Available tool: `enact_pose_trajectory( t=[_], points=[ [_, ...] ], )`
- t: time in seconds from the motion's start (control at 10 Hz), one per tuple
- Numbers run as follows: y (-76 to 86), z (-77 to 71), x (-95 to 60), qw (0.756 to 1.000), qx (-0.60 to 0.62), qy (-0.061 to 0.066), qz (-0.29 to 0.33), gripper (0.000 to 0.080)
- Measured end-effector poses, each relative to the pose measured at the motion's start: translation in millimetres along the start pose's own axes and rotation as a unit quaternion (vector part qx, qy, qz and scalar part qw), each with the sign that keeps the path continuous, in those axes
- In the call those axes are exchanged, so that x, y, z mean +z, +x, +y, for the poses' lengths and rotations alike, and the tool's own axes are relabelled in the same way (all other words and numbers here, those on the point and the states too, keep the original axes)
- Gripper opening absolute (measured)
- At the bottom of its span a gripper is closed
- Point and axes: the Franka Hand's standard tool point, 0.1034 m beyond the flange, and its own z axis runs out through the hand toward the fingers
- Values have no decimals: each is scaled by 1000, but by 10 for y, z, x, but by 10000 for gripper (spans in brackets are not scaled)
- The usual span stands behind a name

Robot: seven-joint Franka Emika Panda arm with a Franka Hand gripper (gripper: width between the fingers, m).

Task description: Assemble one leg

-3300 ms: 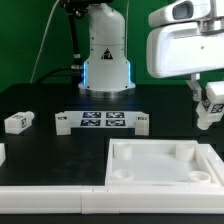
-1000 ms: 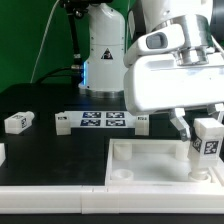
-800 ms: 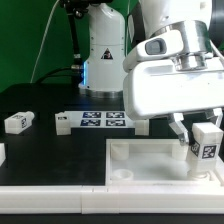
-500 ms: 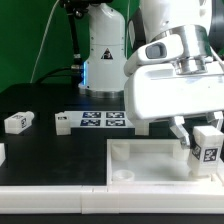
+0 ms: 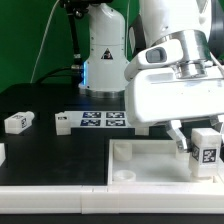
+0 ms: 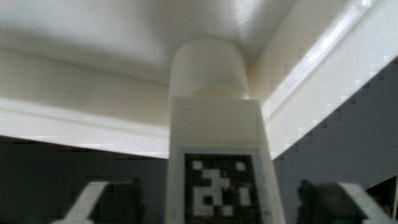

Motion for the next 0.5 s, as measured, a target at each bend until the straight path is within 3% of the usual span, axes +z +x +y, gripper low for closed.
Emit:
enact_pose_trajectory(
  t=[0.1, 0.5],
  points=[
    [-1, 0, 0, 1000, 0, 0, 0, 588],
    [0, -1, -1, 1000, 0, 0, -1, 646]
  ],
)
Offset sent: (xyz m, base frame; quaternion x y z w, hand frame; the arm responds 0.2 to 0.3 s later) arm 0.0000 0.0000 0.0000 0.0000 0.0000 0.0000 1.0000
